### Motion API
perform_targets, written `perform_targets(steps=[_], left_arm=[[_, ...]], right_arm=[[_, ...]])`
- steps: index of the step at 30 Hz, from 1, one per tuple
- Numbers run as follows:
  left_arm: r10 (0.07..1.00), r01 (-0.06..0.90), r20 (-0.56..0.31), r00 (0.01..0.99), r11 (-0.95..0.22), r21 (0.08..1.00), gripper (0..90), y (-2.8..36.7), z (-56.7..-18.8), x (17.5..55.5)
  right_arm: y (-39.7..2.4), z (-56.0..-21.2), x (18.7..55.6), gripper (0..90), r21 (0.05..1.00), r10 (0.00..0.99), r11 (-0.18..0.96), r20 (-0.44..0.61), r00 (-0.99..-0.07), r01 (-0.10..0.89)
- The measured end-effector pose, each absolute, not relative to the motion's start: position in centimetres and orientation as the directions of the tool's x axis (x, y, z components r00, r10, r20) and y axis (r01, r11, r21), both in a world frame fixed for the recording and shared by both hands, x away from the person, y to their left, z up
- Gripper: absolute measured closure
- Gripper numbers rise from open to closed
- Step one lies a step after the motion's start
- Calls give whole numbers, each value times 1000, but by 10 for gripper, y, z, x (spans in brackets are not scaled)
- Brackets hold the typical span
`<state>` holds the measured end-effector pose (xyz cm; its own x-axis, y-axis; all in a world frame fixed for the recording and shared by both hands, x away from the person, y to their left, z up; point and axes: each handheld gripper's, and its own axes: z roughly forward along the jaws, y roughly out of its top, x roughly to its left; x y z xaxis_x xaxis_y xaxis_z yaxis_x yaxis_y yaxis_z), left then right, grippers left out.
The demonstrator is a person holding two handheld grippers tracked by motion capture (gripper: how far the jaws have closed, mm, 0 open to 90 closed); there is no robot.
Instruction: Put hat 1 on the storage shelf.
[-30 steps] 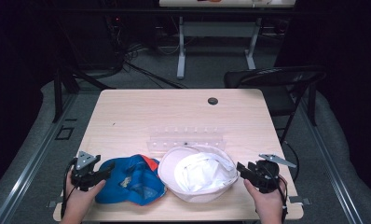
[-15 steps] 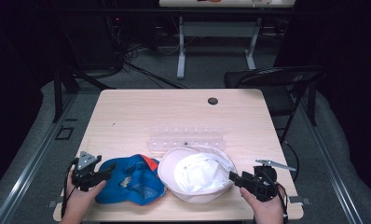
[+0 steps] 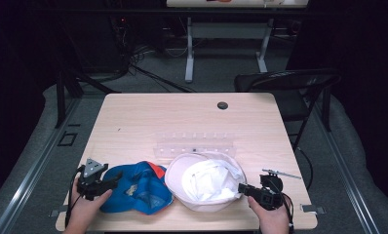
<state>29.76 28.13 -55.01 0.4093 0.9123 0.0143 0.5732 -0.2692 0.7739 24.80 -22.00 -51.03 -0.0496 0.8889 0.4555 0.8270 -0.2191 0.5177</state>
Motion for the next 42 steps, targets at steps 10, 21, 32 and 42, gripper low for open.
perform_targets(steps=[10,21,32,42], left_arm=[[905,590,36,424,-305,748,370,277,-556,301],[907,603,38,420,-310,735,377,278,-558,303],[907,596,35,420,-305,742,379,279,-556,302],[908,594,36,418,-303,745,379,279,-556,302]], right_arm=[[-237,-492,266,802,511,915,-149,397,-78,846],[-245,-471,310,811,488,960,-48,264,-95,872],[-238,-465,332,732,402,975,7,199,-95,916],[-236,-477,340,666,319,983,14,169,-71,948]])
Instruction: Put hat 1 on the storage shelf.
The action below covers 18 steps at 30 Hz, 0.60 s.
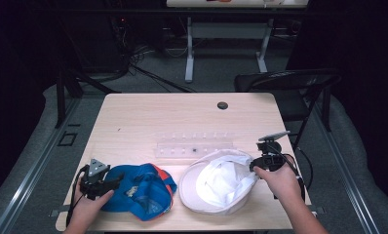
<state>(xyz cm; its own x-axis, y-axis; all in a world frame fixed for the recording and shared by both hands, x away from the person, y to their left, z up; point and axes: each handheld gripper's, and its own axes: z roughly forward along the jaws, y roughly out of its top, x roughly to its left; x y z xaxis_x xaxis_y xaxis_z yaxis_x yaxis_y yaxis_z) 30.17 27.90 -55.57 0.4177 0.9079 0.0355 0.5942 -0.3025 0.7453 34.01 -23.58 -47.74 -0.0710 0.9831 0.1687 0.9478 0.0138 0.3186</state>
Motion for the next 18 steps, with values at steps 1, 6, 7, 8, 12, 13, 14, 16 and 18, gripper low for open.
perform_targets(steps=[1,6,7,8,12,13,14,16,18], left_arm=[[909,596,32,415,-298,746,379,279,-556,302],[909,596,32,415,-298,746,378,279,-556,302],[909,596,32,415,-298,746,379,279,-556,302],[909,596,32,415,-298,746,379,279,-556,302],[910,596,32,414,-297,746,379,280,-556,302],[910,596,32,414,-297,746,380,280,-556,302],[910,596,33,413,-297,746,381,280,-556,302],[910,596,32,413,-297,746,381,280,-556,302],[910,595,32,413,-296,747,381,280,-556,302]], right_arm=[[-236,-479,341,666,314,983,12,170,-69,949],[-237,-486,345,671,284,986,12,159,-59,959],[-238,-486,346,671,276,986,14,155,-59,961],[-238,-486,346,671,276,986,14,155,-59,961],[-239,-490,349,696,259,985,5,164,-49,966],[-239,-490,349,696,259,985,5,164,-49,966],[-240,-491,349,714,250,986,18,156,-58,968],[-239,-492,351,739,240,987,21,150,-59,970],[-237,-494,351,752,234,988,13,149,-49,972]])
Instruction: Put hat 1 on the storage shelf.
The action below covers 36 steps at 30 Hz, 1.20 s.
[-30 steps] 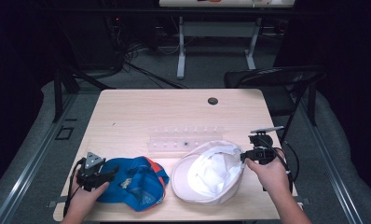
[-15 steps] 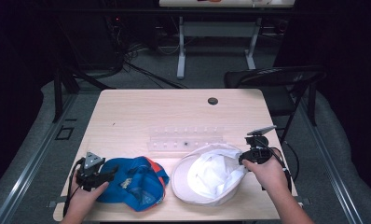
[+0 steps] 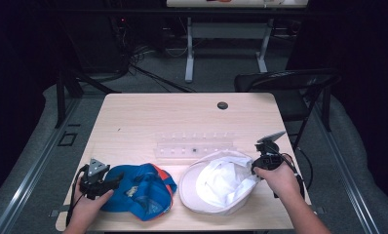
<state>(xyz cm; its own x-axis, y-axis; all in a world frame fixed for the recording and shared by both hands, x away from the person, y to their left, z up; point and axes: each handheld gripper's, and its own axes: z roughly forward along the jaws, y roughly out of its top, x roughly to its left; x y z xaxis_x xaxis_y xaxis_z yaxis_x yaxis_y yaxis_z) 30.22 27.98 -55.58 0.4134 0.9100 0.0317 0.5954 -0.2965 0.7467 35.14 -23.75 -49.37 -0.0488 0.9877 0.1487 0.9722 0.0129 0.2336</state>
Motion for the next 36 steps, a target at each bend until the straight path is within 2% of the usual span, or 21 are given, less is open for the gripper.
perform_targets(steps=[2,8,12,19,22,27,36], left_arm=[[910,594,34,414,-298,747,381,280,-556,302],[911,596,31,411,-295,747,383,281,-556,303],[913,595,31,408,-291,749,384,281,-556,302],[912,595,32,408,-293,748,385,282,-556,302],[912,595,34,408,-294,748,385,282,-556,302],[913,595,33,407,-293,749,389,281,-556,302],[911,593,36,410,-297,748,393,281,-555,302]], right_arm=[[-238,-493,352,757,214,990,51,119,-78,976],[-233,-491,352,783,232,991,59,107,-86,971],[-232,-484,352,796,187,987,116,88,-135,975],[-233,-472,349,801,166,988,141,38,-149,976],[-234,-469,346,803,169,990,119,48,-129,978],[-239,-463,344,805,114,987,126,88,-136,986],[-245,-455,342,805,114,986,103,117,-116,988]])
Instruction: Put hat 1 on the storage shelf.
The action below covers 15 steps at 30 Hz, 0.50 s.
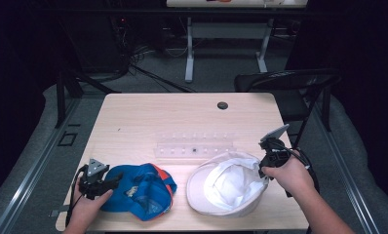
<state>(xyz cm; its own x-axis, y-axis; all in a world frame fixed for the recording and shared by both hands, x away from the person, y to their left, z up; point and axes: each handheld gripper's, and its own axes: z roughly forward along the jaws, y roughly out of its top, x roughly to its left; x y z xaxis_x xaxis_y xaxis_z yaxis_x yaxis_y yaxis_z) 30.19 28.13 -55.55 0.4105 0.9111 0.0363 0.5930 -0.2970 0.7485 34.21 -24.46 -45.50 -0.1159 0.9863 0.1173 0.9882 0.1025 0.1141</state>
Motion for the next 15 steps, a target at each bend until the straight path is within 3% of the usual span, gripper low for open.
perform_targets(steps=[12,15], left_arm=[[912,593,36,409,-296,749,400,282,-555,301],[912,593,36,410,-296,748,400,282,-555,301]], right_arm=[[-258,-448,337,805,146,940,-4,338,-46,989],[-261,-446,337,805,124,936,19,347,-62,992]])
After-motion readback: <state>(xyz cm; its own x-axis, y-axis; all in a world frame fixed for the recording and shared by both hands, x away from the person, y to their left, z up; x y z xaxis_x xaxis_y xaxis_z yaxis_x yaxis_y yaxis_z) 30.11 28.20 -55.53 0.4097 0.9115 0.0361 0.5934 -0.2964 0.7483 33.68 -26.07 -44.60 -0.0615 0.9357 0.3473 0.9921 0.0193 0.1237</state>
